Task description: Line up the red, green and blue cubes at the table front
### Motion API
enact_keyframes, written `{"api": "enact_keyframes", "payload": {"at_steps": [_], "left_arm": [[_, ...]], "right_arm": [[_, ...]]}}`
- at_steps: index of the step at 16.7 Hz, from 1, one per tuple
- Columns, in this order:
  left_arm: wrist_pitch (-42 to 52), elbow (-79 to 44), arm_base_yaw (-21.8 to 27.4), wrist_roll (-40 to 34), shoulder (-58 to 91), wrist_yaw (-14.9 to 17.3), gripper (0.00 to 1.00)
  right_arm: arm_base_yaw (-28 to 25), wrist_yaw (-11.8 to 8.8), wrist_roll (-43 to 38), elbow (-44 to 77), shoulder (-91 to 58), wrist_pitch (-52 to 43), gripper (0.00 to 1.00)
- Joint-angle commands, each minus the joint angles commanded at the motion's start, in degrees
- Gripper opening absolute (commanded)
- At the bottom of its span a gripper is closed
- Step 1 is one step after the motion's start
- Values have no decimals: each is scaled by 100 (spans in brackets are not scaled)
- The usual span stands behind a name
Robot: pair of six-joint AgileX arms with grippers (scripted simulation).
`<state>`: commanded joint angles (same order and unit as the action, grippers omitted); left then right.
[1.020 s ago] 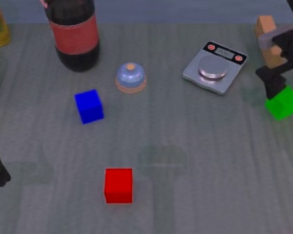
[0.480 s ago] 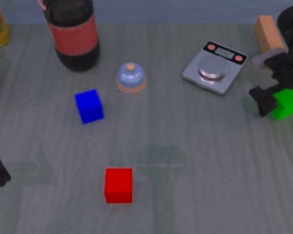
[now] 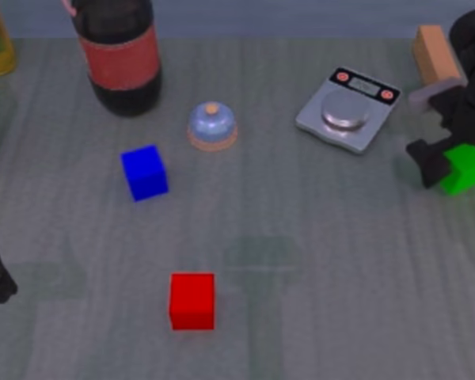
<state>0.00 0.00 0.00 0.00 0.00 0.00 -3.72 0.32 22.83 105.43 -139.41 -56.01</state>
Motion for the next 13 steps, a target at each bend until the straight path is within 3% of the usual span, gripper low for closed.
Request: {"api": "enact_keyframes", "payload": {"at_steps": [7,13], "left_arm": [[0,0,0,0,0,0,100],[0,0,0,0,0,0,100]], "right_arm": [[0,0,0,0,0,0,2],[0,0,0,0,0,0,0]]}}
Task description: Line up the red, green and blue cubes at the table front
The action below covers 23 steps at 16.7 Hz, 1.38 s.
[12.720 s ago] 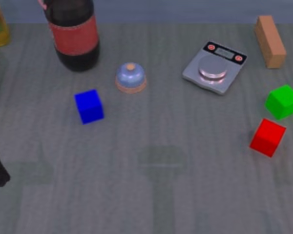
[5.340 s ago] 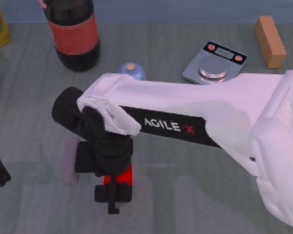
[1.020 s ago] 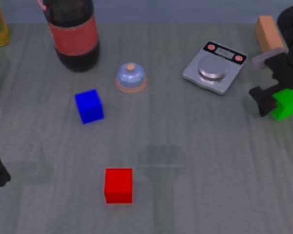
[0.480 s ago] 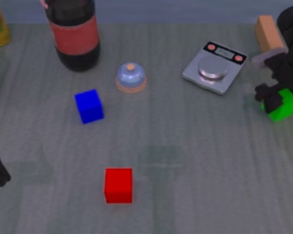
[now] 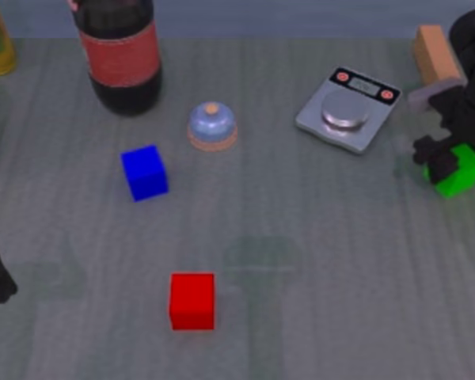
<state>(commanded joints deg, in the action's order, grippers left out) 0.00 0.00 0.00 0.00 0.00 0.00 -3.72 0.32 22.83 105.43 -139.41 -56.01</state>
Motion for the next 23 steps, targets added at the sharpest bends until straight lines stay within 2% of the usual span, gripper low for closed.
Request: {"api": "enact_keyframes", "payload": {"at_steps": [5,12,17,20,23], "left_arm": [[0,0,0,0,0,0,100],[0,0,0,0,0,0,100],[0,0,0,0,0,0,100],[0,0,0,0,0,0,100],[0,0,0,0,0,0,100]], "right_arm": [[-8,-45,-34,111,161,-153,0],[-58,-49,-22,946,509,-1359,0],[-34,-51,-43,950,506,-1366,0],[-295,-42,-419,853,616,-1321,0],[-897,-25,-1339,608,796,-1272,0]]}}
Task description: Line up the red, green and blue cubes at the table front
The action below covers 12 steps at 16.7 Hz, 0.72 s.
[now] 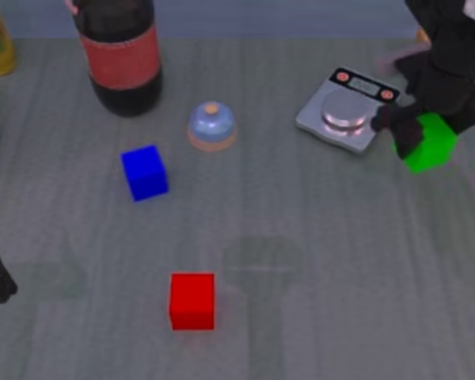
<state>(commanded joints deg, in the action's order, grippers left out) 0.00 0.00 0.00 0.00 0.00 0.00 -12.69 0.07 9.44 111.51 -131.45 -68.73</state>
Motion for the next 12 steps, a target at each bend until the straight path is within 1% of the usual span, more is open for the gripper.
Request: {"api": "enact_keyframes", "payload": {"at_steps": [2,8,10,12], "left_arm": [[0,0,0,0,0,0,100],[0,0,0,0,0,0,100],[0,0,0,0,0,0,100],[0,0,0,0,0,0,100]], "right_arm": [[-532,11,-900,-248,147,26,0],[-2277,28,-3989,-1207,770,175,0],[-2784,42,-4803,-1500,1010,258,0],[-3185,64,-5371,-1719,1217,340,0]]}}
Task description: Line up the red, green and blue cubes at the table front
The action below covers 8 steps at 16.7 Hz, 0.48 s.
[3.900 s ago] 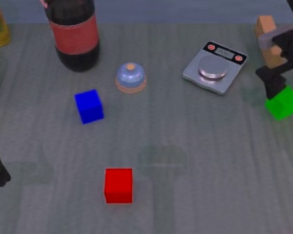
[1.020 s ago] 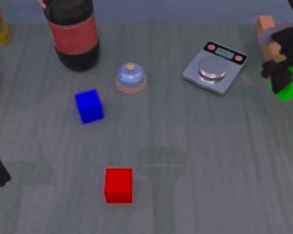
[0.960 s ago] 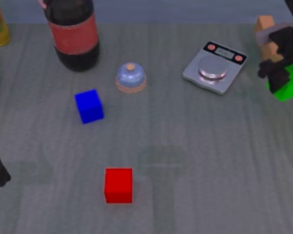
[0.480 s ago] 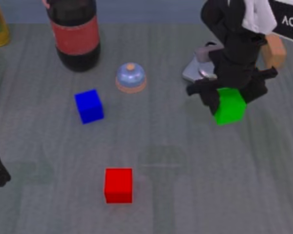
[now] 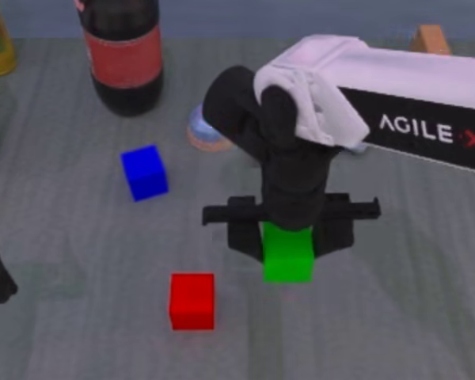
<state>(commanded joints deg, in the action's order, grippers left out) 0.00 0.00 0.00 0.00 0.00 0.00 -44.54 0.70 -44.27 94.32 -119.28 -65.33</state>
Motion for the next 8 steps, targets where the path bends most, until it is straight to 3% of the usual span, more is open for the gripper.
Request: {"api": "enact_keyframes", "payload": {"at_steps": [3,8], "left_arm": [[0,0,0,0,0,0,100],[0,0,0,0,0,0,100]], "right_arm": [[-318,29,-397,-152,168,73,0],[-307,21,-416,-156,147,87,0]]}}
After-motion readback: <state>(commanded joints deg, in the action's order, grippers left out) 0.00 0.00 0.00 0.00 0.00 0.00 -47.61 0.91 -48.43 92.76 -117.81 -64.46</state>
